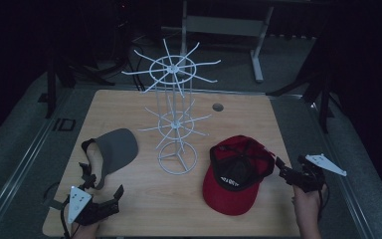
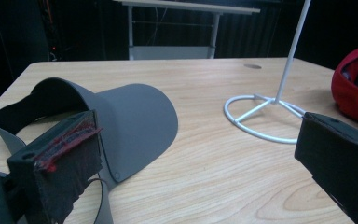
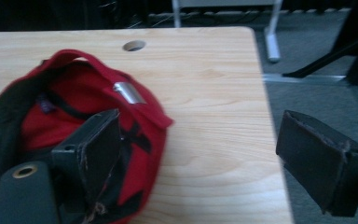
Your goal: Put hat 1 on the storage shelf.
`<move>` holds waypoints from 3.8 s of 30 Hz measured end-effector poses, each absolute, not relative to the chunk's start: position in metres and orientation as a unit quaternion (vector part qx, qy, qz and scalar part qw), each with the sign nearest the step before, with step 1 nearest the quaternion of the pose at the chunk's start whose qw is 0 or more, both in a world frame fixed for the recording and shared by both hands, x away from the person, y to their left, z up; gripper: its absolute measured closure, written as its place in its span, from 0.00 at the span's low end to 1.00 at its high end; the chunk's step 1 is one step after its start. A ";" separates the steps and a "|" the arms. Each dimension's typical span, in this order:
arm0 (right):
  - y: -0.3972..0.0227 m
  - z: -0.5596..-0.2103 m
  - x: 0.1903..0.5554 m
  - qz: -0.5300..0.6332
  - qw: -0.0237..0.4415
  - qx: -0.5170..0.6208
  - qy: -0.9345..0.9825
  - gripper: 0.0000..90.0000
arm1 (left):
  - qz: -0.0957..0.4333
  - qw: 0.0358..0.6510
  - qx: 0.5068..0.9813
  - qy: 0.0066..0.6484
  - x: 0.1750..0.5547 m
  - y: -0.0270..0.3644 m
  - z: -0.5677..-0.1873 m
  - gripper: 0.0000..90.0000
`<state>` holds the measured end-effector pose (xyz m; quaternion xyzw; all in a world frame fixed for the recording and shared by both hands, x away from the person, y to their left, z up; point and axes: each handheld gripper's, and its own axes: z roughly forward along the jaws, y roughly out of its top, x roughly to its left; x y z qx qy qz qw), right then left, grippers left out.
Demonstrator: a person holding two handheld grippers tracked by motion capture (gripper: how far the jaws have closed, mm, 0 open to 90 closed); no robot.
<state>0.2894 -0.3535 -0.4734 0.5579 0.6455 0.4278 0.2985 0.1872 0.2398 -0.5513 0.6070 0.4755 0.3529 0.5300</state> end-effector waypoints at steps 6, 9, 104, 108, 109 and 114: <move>-0.339 -0.477 0.307 0.432 0.277 0.552 0.657 0.15 | 0.335 0.525 0.621 0.477 0.189 0.237 -0.552 0.01; -0.334 -0.480 0.315 0.434 0.265 0.549 0.664 0.15 | 0.334 0.524 0.624 0.473 0.189 0.235 -0.552 0.01; -0.282 -0.343 0.268 0.518 0.365 0.420 0.650 0.96 | 0.288 0.529 0.674 0.427 0.184 0.184 -0.531 0.07; -0.280 -0.338 0.260 0.528 0.361 0.418 0.645 0.96 | 0.269 0.551 0.675 0.410 0.185 0.166 -0.518 0.08; -0.280 -0.338 0.259 0.530 0.359 0.417 0.645 0.96 | 0.269 0.551 0.675 0.410 0.185 0.166 -0.518 0.08; -0.279 -0.336 0.256 0.531 0.362 0.415 0.644 0.96 | 0.270 0.562 0.682 0.382 0.188 0.149 -0.507 0.08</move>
